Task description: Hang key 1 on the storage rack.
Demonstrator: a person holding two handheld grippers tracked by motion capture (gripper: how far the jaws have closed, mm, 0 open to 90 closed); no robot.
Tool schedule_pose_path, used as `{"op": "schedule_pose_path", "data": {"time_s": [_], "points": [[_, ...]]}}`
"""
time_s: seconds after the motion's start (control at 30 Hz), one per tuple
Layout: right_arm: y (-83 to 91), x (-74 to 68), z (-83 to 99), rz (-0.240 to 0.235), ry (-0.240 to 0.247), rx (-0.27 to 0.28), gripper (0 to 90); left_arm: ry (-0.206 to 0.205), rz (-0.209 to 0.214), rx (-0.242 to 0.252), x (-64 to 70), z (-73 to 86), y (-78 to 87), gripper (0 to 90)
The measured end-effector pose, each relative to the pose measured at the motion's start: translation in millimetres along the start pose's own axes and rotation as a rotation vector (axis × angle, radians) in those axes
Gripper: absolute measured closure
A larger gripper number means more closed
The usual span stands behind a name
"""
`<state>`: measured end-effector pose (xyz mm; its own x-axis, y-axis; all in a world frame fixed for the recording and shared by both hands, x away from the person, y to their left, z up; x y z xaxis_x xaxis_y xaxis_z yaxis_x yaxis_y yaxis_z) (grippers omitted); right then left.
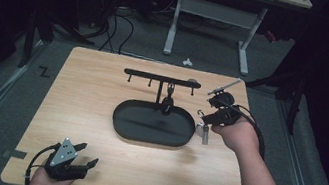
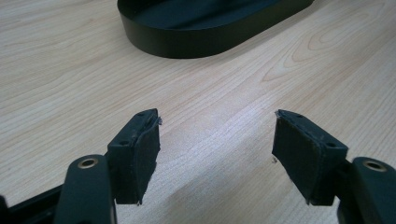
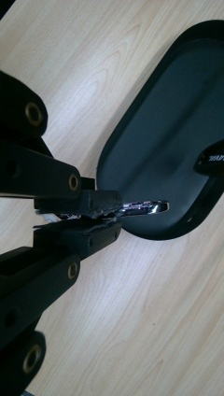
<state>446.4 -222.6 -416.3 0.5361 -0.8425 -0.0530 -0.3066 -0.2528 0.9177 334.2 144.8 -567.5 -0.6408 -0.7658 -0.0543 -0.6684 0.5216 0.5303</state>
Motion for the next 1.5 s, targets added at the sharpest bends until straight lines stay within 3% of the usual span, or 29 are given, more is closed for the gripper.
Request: {"op": "schedule_pose_path", "data": {"time_s": [1.0, 1.5], "points": [[4.2, -9.0, -55.0, -0.003, 0.027, 0.036, 84.6, 0.004, 0.0, 0.0, -2.4, 0.4, 0.7, 32.4], [0.1, 1.5, -61.0, -0.015, -0.014, 0.049, 84.5, 0.007, -0.001, 0.0, -2.5, 0.6, 0.7, 32.5]]}}
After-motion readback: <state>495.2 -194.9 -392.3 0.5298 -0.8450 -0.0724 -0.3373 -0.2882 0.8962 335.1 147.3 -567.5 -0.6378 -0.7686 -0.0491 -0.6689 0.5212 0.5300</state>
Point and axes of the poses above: each handheld gripper's, and its own axes: y roughly backward along the jaws, z roughly out of its underside, x roughly to its right, the point moved 8 cm from there along -y, roughly forward along the jaws, and after that the axes turned 5 degrees about -z, right-handed, at the moved point
